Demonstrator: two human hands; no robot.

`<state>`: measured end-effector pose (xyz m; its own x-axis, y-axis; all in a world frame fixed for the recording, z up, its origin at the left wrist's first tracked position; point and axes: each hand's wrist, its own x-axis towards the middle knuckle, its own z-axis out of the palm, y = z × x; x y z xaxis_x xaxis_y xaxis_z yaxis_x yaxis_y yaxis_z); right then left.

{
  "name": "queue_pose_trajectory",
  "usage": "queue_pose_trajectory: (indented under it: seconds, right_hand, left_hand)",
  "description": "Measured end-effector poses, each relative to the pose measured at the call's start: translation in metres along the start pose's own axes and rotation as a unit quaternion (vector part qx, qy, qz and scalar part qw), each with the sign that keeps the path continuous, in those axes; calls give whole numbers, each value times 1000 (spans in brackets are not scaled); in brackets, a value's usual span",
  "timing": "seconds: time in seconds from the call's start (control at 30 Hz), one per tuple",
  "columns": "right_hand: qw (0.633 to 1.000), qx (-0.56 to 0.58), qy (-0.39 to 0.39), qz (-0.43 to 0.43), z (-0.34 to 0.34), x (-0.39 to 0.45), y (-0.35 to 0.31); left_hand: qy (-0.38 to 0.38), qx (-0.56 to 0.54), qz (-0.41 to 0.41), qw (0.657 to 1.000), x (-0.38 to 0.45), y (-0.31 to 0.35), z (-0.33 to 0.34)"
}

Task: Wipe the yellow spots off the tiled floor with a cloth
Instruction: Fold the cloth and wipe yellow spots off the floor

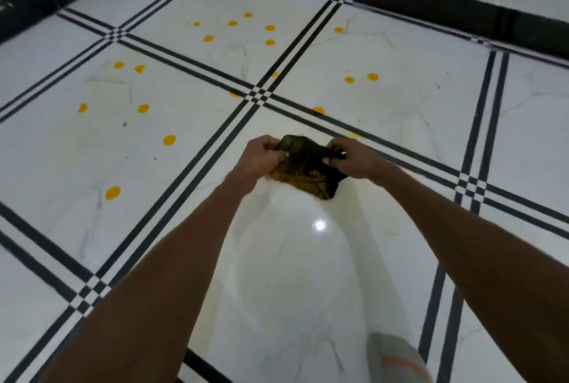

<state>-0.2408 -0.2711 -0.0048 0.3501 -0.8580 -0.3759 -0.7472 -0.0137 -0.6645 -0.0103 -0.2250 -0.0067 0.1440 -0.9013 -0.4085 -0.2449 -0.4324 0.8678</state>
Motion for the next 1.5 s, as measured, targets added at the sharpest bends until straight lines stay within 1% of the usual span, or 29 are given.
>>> queue_pose_trajectory:
  seconds: [0.03,0.07,0.17,0.23,0.27,0.33,0.37,0.4,0.43,0.47,0.5,0.53,0.57,0.6,0.7,0.73,0.77,0.83,0.87,0.9,0.97,1.03,1.1,1.2,1.23,1.3,1.4,1.47,1.5]
  right_hand:
    - [1000,13,13,2,-11,-6,-1]
    - [999,12,45,1,-24,-14,-2]
    - [983,-4,177,-39,-54,-20,-12]
    - [972,-18,223,-74,-71,-26,-18]
    - [969,-32,231,-80,-77,-30,-20]
    - [967,-102,224,-68,-79,-37,-16]
    - [967,-158,193,-53,-75,-40,-10]
    - [965,-220,138,-32,-67,-45,-4]
    - [962,-266,64,-10,-57,-47,3]
    - [961,-276,-7,15,-50,-48,13]
    - [964,-258,-60,31,-41,-50,19]
    - [969,-229,-83,38,-33,-51,25]
    - [975,-204,-75,39,-27,-50,30]
    - [979,-195,-44,37,-22,-43,36]
    - [978,-188,89,-14,-7,-16,52]
    - [976,-182,115,-40,-2,-4,58]
    - [975,-186,114,-47,4,6,64]
    - [974,-214,73,-34,20,22,73]
    - [973,-224,54,-21,27,29,78]
    - [971,-233,55,-18,35,31,81]
    - [968,-236,76,-27,49,34,84]
    - [970,-220,101,-19,53,39,84]
    - [966,-232,112,-7,54,46,85]
    - [957,-255,138,-11,48,66,82]
    - [955,-260,143,-10,45,73,82]
    - [944,-283,168,-8,31,106,84]
    - [940,-282,194,-9,5,166,83]
    - [936,-287,204,-24,-1,213,76]
    - [934,-296,197,-36,-4,233,69]
  left_hand:
    - [-13,-9,28,999,-2,12,1]
    - [-23,-16,56,998,-4,26,5]
    - [-12,-46,125,991,-4,61,9]
    - [-14,-57,164,985,-2,79,12]
    - [-14,-49,177,983,-1,85,14]
    - [-6,-1,187,982,1,83,18]
    - [2,41,184,982,3,74,20]
    - [8,95,176,980,3,62,21]
    - [10,150,161,975,4,47,19]
    - [1,191,144,971,7,33,22]
    - [-9,217,130,967,8,18,22]
    - [-21,234,120,965,9,5,23]
    - [-29,247,115,962,9,-4,25]
    - [-27,256,111,960,11,-11,25]
    - [0,260,94,961,21,-23,26]
    - [12,257,90,962,28,-23,27]
    - [22,256,89,962,33,-24,28]
    - [34,262,91,960,39,-23,29]
    - [30,268,89,959,42,-21,31]
    - [26,276,85,957,42,-19,32]
    - [27,294,72,953,42,-15,29]
    - [40,316,66,946,49,-12,27]
    - [55,331,65,940,55,-10,25]
    - [62,360,61,929,73,-12,26]
    - [69,366,71,925,80,-15,25]
    - [94,378,111,914,107,-20,25]
    - [148,403,154,890,142,-33,23]
    - [188,415,170,874,165,-46,12]
    - [197,413,168,873,176,-50,5]
